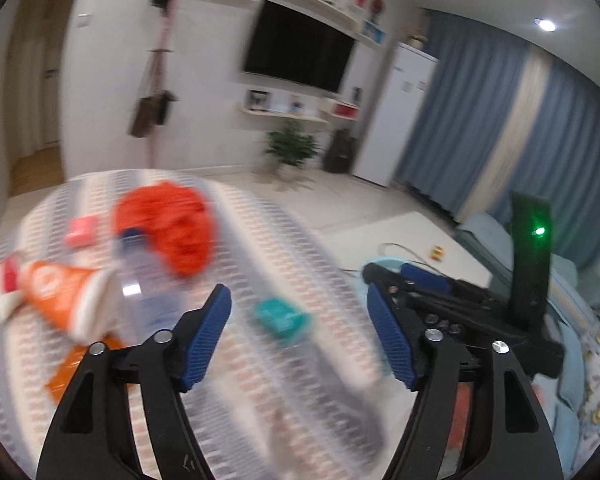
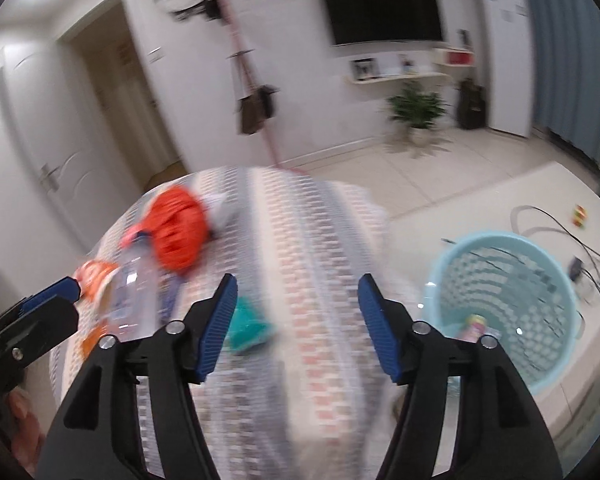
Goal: Collect trash
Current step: 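Return both tools to the table above the remaining trash, then grasp the orange snack wrapper with left tool while right tool grasps the clear bottle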
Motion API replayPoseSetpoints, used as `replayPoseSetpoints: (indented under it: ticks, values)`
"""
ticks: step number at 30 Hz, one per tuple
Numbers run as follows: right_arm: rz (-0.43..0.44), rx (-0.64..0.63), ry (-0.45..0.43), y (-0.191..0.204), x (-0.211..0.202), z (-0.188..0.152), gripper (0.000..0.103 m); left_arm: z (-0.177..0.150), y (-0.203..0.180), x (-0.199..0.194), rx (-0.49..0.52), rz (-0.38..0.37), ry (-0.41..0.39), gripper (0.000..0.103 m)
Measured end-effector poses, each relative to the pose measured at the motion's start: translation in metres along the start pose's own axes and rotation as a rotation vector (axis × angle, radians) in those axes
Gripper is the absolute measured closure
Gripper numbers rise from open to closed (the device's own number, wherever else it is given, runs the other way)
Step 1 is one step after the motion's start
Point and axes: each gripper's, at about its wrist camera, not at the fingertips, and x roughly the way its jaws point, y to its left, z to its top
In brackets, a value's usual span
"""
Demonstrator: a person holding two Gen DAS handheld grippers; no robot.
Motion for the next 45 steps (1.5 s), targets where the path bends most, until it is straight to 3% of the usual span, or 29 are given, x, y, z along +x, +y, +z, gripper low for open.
replayPoseSetpoints:
  ticks: [6, 9, 13, 18, 26, 45]
  values:
    - [0.088, -0.089, 0.046, 0.064, 0.024, 0.0, 0.036, -0.015, 0.077, -0.029, -0.093, 0.135, -0.007, 0.022]
    - [0.116, -0.115, 0.074, 0.088, 0.036, -0.002, 0.035, -0.027, 0.109, -0.034, -0.126, 0.195, 0.025, 0.022]
    - [0.127, -0.137, 0.108, 0.113, 0.051, -0.004, 0.034, -0.043, 0.125, -0.035, -0.125, 0.195, 0.058, 0.022]
    - [0.143, -0.15, 0.158, 0.137, 0.071, -0.003, 0.034, -0.057, 0.128, -0.02, -0.078, 0.19, 0.116, 0.022]
    - [0.101, -0.201, 0.195, 0.164, 0.098, -0.008, 0.033, -0.071, 0.143, 0.004, -0.077, 0.259, 0.167, 0.022]
    - [0.099, -0.166, 0.257, 0.161, 0.13, -0.016, 0.029, -0.07, 0.144, 0.018, -0.042, 0.302, 0.207, 0.022]
